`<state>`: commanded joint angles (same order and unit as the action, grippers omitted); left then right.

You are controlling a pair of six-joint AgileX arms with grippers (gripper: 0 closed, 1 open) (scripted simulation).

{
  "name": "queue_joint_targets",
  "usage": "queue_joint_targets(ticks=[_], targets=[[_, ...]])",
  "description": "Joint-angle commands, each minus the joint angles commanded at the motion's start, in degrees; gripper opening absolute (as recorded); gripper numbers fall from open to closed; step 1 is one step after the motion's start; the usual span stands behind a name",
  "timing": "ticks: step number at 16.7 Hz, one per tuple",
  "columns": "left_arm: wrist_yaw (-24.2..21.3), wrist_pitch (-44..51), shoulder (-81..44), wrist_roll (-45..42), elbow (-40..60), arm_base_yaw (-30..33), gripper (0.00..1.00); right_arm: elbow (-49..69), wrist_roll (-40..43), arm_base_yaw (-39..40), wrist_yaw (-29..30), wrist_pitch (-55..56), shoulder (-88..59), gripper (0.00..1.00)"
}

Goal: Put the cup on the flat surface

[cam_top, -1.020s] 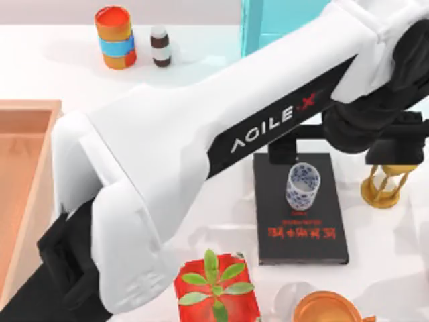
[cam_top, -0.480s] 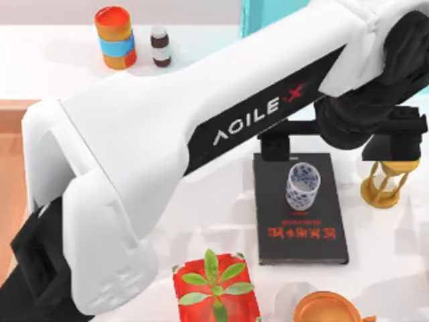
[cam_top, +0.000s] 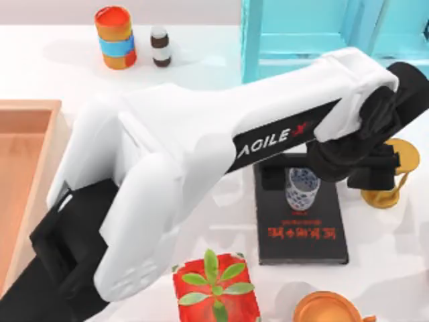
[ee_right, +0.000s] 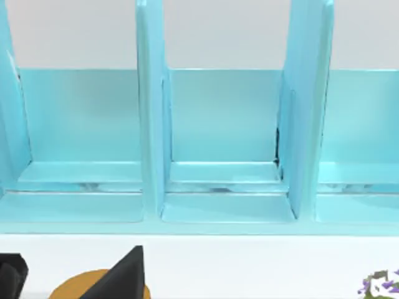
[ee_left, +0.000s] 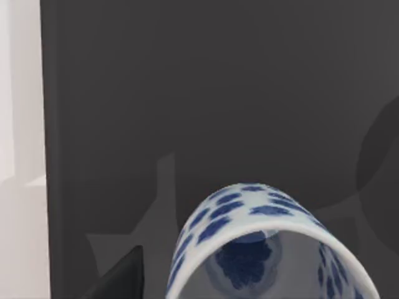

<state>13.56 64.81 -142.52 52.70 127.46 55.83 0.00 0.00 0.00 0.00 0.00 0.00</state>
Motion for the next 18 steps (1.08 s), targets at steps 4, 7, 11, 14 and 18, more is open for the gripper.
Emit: queue_joint_targets(ticks=[4,7,11,14,18], targets=[[-0.06,-0.88,-0.52,0.0,-0.23,0.05,1.0,0.0,0.0,0.0,0.0,0.0,0.0,1.0],[-0.06,-0.88,-0.52,0.0,-0.23,0.05,0.85,0.0,0.0,0.0,0.0,0.0,0.0,1.0],[-0.06,-0.88,-0.52,0.0,-0.23,0.05,0.55,0.0,0.0,0.0,0.0,0.0,0.0,1.0],[-0.06,-0.88,-0.52,0.0,-0.23,0.05,0.32,0.0,0.0,0.0,0.0,0.0,0.0,1.0],[-0.06,-0.88,-0.52,0.0,-0.23,0.05,0.02,0.0,0.0,0.0,0.0,0.0,0.0,1.0]])
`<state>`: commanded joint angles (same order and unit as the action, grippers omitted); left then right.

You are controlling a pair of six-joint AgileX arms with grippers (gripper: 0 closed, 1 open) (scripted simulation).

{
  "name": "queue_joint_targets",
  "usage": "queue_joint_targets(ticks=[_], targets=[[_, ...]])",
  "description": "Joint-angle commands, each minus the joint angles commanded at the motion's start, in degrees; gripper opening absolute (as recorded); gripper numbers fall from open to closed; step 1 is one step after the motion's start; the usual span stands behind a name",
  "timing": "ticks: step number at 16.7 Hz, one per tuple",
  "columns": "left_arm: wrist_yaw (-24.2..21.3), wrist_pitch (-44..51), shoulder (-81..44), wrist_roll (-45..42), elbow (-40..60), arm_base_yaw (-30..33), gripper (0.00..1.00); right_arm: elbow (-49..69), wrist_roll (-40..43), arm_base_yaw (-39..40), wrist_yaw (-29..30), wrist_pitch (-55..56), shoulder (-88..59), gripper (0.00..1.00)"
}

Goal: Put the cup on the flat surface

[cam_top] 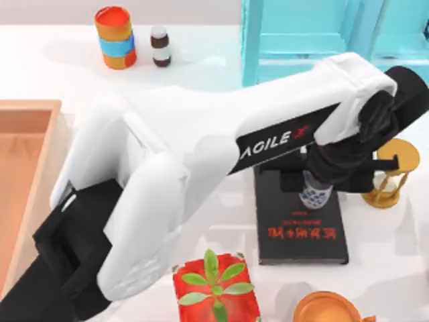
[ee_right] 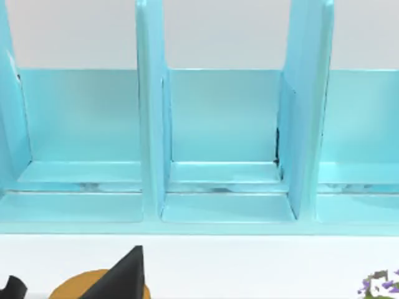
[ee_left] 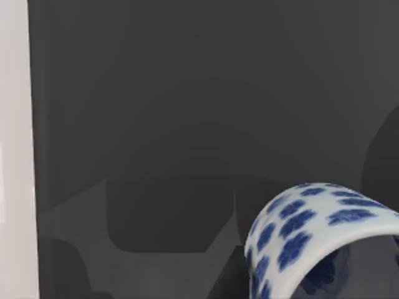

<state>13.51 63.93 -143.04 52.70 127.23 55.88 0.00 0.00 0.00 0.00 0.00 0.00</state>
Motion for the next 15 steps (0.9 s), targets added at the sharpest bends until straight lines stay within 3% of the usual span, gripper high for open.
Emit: queue_joint_targets(ticks=[10,15], targets=[[0.15,0.17,0.02,-0.01,0.0,0.27,0.0,0.0,0.0,0.0,0.0,0.0,0.0,1.0],[2.88,8.97,-2.13,3.04,1.01,6.1,0.0,0.0,0.0,0.0,0.0,0.0,0.0,1.0]])
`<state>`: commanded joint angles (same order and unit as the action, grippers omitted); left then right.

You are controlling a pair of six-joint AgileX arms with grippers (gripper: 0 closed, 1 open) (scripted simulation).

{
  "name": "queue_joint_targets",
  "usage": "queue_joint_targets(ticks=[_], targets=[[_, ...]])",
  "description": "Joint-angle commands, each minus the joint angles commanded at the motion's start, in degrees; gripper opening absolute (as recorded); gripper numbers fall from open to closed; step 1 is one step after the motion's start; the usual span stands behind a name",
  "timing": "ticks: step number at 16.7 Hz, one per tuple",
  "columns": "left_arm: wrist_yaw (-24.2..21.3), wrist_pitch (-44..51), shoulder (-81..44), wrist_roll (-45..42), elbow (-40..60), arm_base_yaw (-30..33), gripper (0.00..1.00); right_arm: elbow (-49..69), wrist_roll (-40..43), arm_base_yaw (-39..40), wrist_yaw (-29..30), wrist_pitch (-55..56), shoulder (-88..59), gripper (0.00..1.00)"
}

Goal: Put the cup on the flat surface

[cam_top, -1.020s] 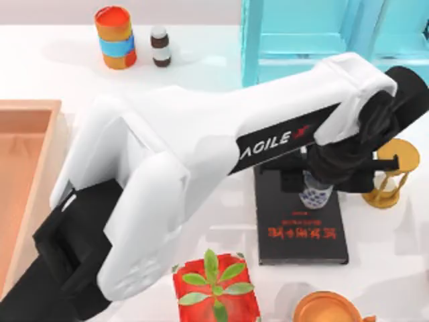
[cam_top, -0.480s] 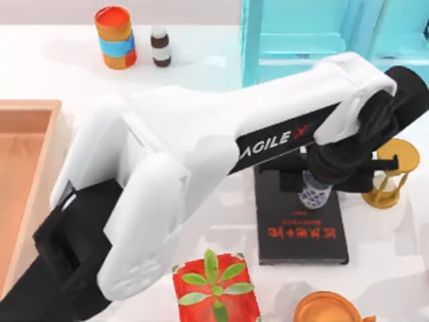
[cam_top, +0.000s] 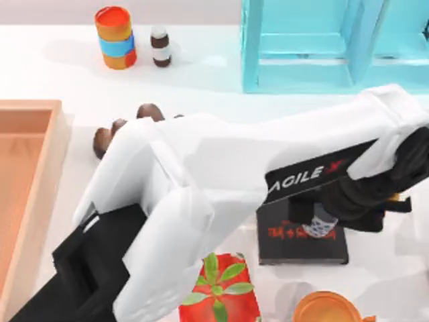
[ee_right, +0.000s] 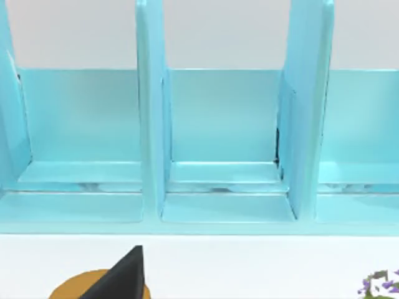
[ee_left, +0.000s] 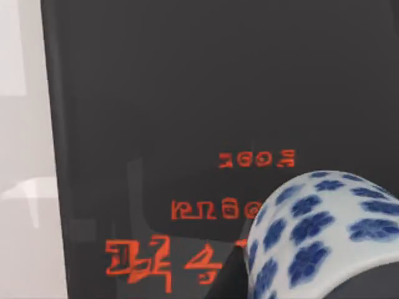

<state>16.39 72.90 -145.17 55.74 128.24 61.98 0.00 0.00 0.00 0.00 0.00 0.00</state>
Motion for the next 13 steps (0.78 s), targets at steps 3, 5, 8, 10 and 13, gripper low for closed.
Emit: queue_joint_targets(ticks=[3,5,8,10,13], targets=[[-0.62,5.18,0.31,2.24,1.79,1.11,0.0,0.0,0.0,0.0,0.0,0.0,0.0,1.0],[-1.56,6.09,0.88,2.55,3.14,0.8,0.0,0.0,0.0,0.0,0.0,0.0,0.0,1.0],[-2.7,6.51,0.99,0.46,8.16,-2.15,0.0,0.0,0.0,0.0,0.0,0.0,0.0,1.0],[-2.93,5.03,0.72,-1.91,11.7,-4.57,0.0,0.0,0.0,0.0,0.0,0.0,0.0,1.0],[-2.87,3.74,0.65,-3.08,13.12,-5.89,0.0,0.0,0.0,0.0,0.0,0.0,0.0,1.0]])
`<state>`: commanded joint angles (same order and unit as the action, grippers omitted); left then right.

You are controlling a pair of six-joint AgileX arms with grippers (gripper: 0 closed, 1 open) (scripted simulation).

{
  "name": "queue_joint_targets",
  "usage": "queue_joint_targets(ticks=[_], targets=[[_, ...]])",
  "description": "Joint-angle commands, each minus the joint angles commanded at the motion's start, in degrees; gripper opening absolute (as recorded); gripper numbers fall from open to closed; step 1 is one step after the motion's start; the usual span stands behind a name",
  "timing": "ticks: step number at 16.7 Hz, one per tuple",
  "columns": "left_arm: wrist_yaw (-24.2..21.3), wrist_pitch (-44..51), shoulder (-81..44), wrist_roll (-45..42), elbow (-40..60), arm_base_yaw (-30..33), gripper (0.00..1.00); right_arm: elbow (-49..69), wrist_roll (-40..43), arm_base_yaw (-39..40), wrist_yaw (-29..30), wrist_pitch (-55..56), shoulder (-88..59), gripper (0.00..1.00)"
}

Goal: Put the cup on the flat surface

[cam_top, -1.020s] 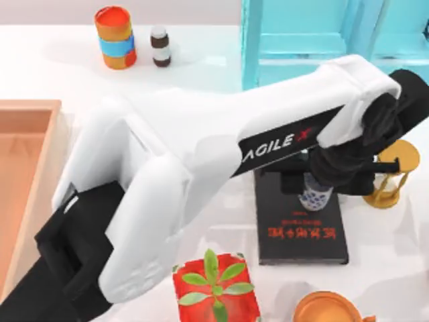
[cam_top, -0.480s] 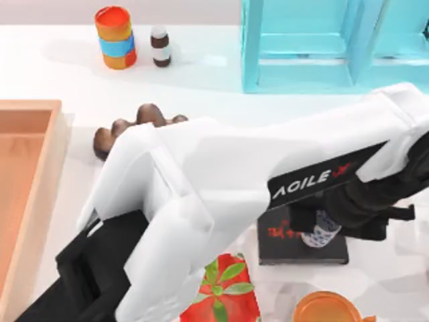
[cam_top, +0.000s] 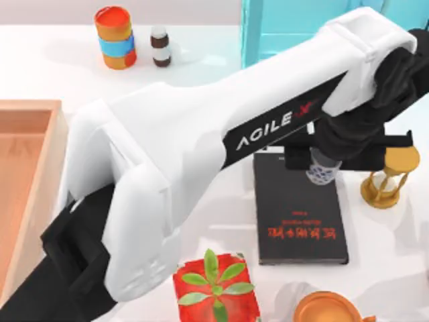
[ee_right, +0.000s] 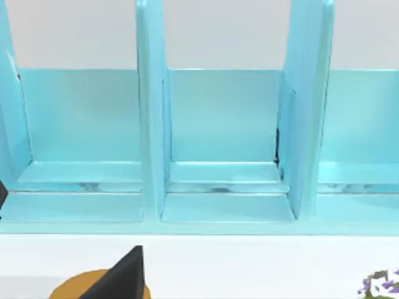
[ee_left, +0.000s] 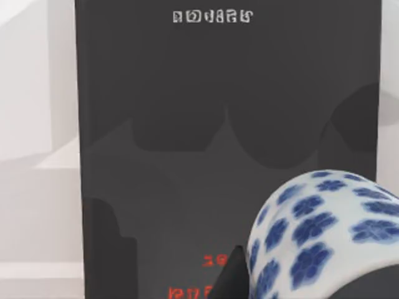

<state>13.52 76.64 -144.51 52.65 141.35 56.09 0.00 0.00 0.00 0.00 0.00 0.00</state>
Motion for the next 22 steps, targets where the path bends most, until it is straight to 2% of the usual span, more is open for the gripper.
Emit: queue_joint_targets(ticks=[6,12,15,22], targets=[[-1.42,-0.56,2.04,-1.83,-2.42,-1.47,0.0,0.0,0.0,0.0,0.0,0.0,0.0,1.0],[-4.02,-2.2,14.48,-6.93,-20.39,-8.11,0.0,0.0,0.0,0.0,0.0,0.0,0.0,1.0],[-6.06,-3.14,19.8,-10.06,-26.19,-11.6,0.0,0.0,0.0,0.0,0.0,0.0,0.0,1.0],[-6.7,-4.14,20.3,-11.08,-27.86,-12.17,0.0,0.0,0.0,0.0,0.0,0.0,0.0,1.0]])
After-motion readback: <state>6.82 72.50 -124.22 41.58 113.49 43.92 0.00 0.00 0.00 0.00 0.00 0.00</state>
